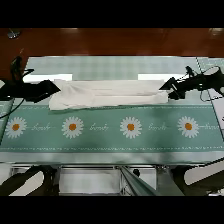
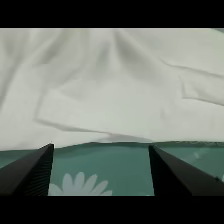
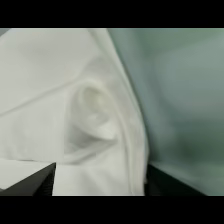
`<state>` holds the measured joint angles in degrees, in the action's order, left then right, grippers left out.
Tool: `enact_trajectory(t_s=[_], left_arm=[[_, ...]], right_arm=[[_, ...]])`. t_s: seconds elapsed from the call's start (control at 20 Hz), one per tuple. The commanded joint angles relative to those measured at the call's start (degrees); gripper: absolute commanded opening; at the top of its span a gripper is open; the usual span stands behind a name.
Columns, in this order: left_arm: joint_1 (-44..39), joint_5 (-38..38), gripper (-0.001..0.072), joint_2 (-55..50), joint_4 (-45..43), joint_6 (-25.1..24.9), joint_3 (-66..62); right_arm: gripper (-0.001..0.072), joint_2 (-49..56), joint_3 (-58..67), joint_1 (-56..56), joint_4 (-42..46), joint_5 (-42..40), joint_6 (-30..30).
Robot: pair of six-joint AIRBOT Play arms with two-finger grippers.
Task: Fold the shirts.
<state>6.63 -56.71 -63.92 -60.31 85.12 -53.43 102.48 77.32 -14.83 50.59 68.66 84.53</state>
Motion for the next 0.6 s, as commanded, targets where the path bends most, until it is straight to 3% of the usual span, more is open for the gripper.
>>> enact_trajectory(t_s=[0.0,0.05,0.1,0.15,0.2,0.4,0.55], left_arm=[[-8.70,3.45,0.0696,-0.04,1.44,0.09,1.20],[-10.45,4.04,0.0695,-0.81,1.44,0.11,1.18],[-11.76,4.13,0.0665,-1.49,1.44,0.24,1.18],[-12.57,3.93,0.0391,-1.90,1.42,0.11,1.18],[-13.29,3.82,0.0028,-2.01,1.60,-0.76,1.20],[-17.53,6.12,0.0030,-1.99,10.03,-7.26,1.16],[-26.84,12.02,0.0029,-2.27,12.79,-13.14,1.16]], right_arm=[[0.0458,1.75,2.14,3.85,0.70,0.24,0.37],[0.0143,1.46,2.82,4.26,0.63,1.25,0.24],[0.0020,0.74,3.78,4.22,0.44,2.99,-0.76],[0.0020,-0.46,4.57,4.00,0.83,4.59,-1.09],[0.0020,-2.45,4.87,3.41,1.01,6.01,-2.12],[0.0020,-13.92,3.34,2.14,6.75,10.32,-4.00],[0.0020,-27.34,-4.70,2.14,9.51,10.29,-6.36]])
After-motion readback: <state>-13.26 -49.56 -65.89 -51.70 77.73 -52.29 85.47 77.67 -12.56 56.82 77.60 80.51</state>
